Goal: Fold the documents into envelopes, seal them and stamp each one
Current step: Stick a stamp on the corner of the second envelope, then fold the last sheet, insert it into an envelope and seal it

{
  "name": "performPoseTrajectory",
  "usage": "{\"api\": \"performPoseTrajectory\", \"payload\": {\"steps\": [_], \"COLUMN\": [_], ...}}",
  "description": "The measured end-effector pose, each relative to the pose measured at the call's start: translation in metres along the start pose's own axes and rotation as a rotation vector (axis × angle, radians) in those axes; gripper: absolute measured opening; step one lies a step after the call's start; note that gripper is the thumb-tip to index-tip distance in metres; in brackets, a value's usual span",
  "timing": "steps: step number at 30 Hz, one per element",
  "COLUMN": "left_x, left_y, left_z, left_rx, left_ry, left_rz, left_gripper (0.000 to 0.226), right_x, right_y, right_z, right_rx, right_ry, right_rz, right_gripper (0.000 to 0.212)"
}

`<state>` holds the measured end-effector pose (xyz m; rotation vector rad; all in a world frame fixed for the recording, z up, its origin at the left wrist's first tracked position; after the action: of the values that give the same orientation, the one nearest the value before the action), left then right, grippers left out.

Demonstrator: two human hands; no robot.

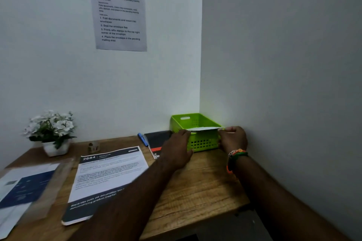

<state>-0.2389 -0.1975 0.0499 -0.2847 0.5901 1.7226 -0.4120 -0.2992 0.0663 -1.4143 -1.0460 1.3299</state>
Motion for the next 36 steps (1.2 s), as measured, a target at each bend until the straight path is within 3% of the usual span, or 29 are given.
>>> {"api": "performPoseTrajectory", "payload": {"steps": [3,5,11,15,18,21,25,27,29,32,36], "left_x": [0.0,0.0,0.0,0.006,0.014,0.025,0.052,0.07,0.088,0.107,0.117], "left_y": [-0.002,-0.001,0.0,-0.01,-0.042,-0.096,-0.183,-0.222,-0.246,-0.27,-0.269], "left_z": [-0.002,-0.003,-0.004,0.002,0.015,0.044,0.093,0.114,0.126,0.119,0.114], "left_rx": [-0.014,-0.006,0.017,0.028,0.066,0.058,0.003,0.038,0.06,0.105,0.137], "left_ry": [0.013,0.029,0.036,0.007,-0.001,-0.04,-0.103,-0.106,-0.135,-0.169,-0.205], "left_rz": [0.0,-0.002,0.005,-0.009,0.04,0.186,0.385,0.474,0.531,0.492,0.446], "left_gripper": [0.075,0.075,0.076,0.082,0.077,0.061,0.055,0.059,0.073,0.096,0.091], "right_x": [0.019,0.025,0.02,0.027,0.038,0.054,0.078,0.09,0.099,0.103,0.095], "right_y": [-0.008,-0.007,0.004,0.0,-0.009,-0.015,-0.012,-0.005,-0.001,0.004,0.018], "right_z": [0.0,-0.007,-0.025,-0.024,-0.029,-0.051,-0.105,-0.139,-0.17,-0.208,-0.243], "right_rx": [0.38,0.535,0.78,0.728,0.588,0.448,0.448,0.502,0.579,0.731,0.849], "right_ry": [-0.008,-0.078,-0.274,-0.178,-0.128,-0.295,-0.665,-0.848,-0.951,-0.977,-0.944], "right_rz": [0.4,0.543,0.485,0.546,0.708,0.865,0.832,0.759,0.741,0.728,0.776], "right_gripper": [0.02,0.032,0.054,0.056,0.046,0.023,0.016,0.023,0.042,0.056,0.072]}}
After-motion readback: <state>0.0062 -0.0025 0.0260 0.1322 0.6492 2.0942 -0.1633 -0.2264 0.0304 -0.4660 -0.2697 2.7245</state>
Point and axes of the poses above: each hand's wrist, its own x-axis away from the middle knuckle, its own z-axis out of the back of the hand, y = z × x, the point moved 4 cm from there along -x, towards the middle knuckle, and after that the axes turned 2 degrees about z, right-handed, at the moved point
